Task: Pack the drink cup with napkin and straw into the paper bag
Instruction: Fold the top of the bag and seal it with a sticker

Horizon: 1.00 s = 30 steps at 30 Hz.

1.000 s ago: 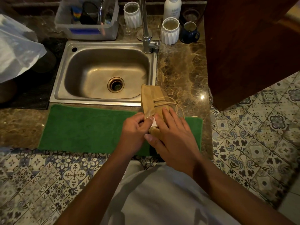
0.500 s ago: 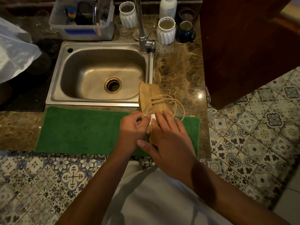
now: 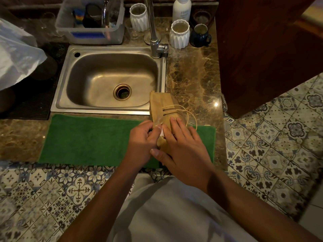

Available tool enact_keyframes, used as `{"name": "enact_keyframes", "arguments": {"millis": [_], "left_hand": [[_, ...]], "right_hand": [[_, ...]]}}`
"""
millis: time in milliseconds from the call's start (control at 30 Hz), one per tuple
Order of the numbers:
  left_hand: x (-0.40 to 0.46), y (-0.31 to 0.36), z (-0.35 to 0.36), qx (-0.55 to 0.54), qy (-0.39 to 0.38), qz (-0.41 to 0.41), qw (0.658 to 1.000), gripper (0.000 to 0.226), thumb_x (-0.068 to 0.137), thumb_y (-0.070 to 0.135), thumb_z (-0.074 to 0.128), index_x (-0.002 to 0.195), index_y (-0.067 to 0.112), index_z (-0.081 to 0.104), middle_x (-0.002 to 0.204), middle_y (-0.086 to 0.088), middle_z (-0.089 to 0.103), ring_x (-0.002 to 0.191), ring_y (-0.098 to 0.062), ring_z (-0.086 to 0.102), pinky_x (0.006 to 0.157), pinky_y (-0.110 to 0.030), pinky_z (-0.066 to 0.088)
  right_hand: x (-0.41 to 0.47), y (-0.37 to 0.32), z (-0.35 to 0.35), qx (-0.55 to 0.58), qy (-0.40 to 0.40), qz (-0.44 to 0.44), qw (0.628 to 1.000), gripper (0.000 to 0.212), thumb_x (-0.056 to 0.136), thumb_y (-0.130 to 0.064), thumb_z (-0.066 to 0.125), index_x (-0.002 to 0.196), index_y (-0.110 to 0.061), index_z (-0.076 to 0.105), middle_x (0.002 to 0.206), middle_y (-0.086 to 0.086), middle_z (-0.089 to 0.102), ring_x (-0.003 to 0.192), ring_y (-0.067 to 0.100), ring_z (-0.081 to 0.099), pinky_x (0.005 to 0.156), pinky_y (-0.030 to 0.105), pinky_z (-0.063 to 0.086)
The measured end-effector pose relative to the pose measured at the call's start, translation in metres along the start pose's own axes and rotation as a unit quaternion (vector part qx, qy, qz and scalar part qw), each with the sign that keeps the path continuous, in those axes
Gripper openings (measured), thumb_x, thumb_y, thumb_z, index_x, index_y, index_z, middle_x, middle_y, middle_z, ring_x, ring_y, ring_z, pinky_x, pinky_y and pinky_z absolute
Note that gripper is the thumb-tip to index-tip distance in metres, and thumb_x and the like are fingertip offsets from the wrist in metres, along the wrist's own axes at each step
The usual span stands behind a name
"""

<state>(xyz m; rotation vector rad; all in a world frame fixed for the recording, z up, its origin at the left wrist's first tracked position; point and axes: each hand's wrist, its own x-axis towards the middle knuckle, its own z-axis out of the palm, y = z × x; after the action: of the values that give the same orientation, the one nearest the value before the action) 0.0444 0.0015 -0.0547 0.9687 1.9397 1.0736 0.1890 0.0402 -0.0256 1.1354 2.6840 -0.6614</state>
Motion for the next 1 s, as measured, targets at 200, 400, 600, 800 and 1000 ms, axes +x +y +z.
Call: {"name": "enact_keyframes", "arguments": {"millis": [200, 400, 600, 800, 1000], "left_hand": [[-0.002, 0.002, 0.001, -0.038, -0.002, -0.022, 0.999, 0.03, 0.093, 0.03, 0.058, 0.084, 0.004, 0.07, 0.081, -0.024, 0.065, 0.069, -0.038, 0.063, 0.064, -0.053, 0.053], [-0.002, 0.002, -0.008, 0.003, -0.022, -0.008, 1.0, 0.036, 0.093, 0.04, 0.057, 0.081, 0.01, 0.071, 0.071, -0.028, 0.064, 0.061, -0.045, 0.058, 0.054, -0.056, 0.05], [-0.004, 0.009, -0.007, 0.04, -0.031, -0.01, 0.999, 0.029, 0.101, 0.027, 0.058, 0.078, 0.016, 0.072, 0.067, -0.016, 0.068, 0.056, -0.032, 0.059, 0.05, -0.038, 0.047], [0.0, 0.015, -0.024, 0.167, -0.079, 0.033, 0.982, 0.029, 0.099, 0.036, 0.056, 0.079, 0.023, 0.071, 0.06, 0.005, 0.061, 0.049, -0.003, 0.051, 0.049, -0.025, 0.039], [0.007, 0.032, -0.045, 0.374, -0.151, 0.138, 0.905, 0.031, 0.092, 0.051, 0.047, 0.071, 0.029, 0.055, 0.073, 0.006, 0.056, 0.07, -0.02, 0.056, 0.061, -0.036, 0.045]], "right_hand": [[0.001, 0.006, -0.002, 0.017, -0.007, 0.013, 1.0, 0.106, 0.089, -0.082, 0.003, 0.161, -0.006, 0.018, 0.17, 0.019, 0.009, 0.159, 0.031, 0.004, 0.126, 0.052, 0.012], [-0.006, 0.01, 0.003, 0.047, 0.0, -0.012, 0.999, 0.089, 0.093, -0.078, 0.006, 0.163, -0.023, 0.016, 0.171, 0.017, 0.004, 0.159, 0.031, -0.004, 0.127, 0.052, 0.008], [-0.001, 0.017, 0.004, 0.021, 0.001, 0.008, 1.0, 0.085, 0.098, -0.073, 0.011, 0.161, -0.018, 0.023, 0.17, 0.019, 0.006, 0.159, 0.033, -0.002, 0.127, 0.047, 0.004], [-0.006, 0.013, -0.027, 0.107, 0.208, -0.027, 0.972, 0.041, 0.102, -0.045, 0.047, 0.122, -0.016, 0.066, 0.124, 0.005, 0.063, 0.114, 0.021, 0.054, 0.089, 0.04, 0.05], [0.012, 0.014, -0.052, 0.051, 0.183, -0.072, 0.979, 0.048, 0.096, -0.039, 0.058, 0.142, -0.025, 0.056, 0.165, 0.005, 0.031, 0.156, 0.026, 0.015, 0.124, 0.046, 0.011]]}}
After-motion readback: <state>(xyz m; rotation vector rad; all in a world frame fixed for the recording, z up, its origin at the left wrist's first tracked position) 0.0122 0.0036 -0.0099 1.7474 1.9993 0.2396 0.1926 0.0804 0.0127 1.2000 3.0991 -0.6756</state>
